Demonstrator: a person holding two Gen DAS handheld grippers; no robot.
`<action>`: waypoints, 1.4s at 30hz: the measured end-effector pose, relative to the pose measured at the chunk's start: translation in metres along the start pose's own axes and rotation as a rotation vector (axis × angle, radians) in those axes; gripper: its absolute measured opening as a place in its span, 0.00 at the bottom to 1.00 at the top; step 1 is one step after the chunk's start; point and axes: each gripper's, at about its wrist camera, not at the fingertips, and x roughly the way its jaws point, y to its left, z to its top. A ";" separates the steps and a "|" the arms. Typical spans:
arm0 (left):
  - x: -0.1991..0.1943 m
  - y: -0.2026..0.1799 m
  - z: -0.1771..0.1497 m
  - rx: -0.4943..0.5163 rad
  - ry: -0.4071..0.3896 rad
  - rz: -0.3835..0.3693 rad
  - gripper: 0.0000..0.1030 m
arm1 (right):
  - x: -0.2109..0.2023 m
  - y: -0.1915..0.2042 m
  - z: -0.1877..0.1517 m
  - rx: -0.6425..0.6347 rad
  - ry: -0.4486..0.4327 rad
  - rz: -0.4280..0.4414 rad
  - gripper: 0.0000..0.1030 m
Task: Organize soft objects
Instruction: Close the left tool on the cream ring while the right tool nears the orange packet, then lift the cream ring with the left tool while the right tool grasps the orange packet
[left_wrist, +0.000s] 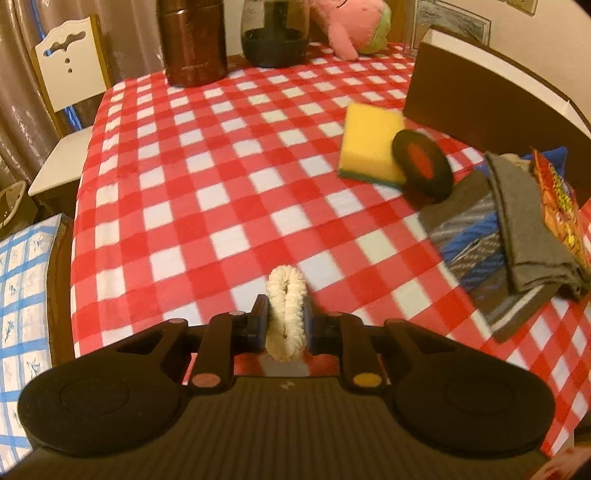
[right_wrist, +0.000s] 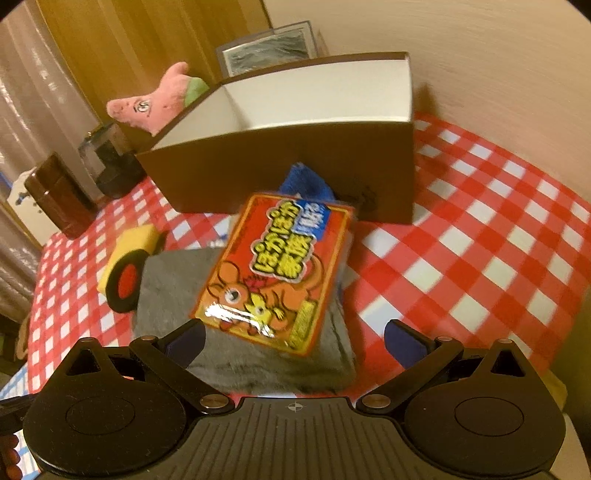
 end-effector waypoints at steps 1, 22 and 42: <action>-0.001 -0.003 0.003 0.002 -0.004 0.001 0.17 | 0.003 0.000 0.002 -0.005 -0.003 0.010 1.00; 0.001 -0.054 0.036 0.009 0.004 0.000 0.17 | 0.073 -0.051 0.028 0.170 0.016 0.235 0.75; -0.018 -0.049 0.036 0.031 -0.030 -0.053 0.18 | 0.050 -0.049 0.017 0.276 -0.013 0.348 0.41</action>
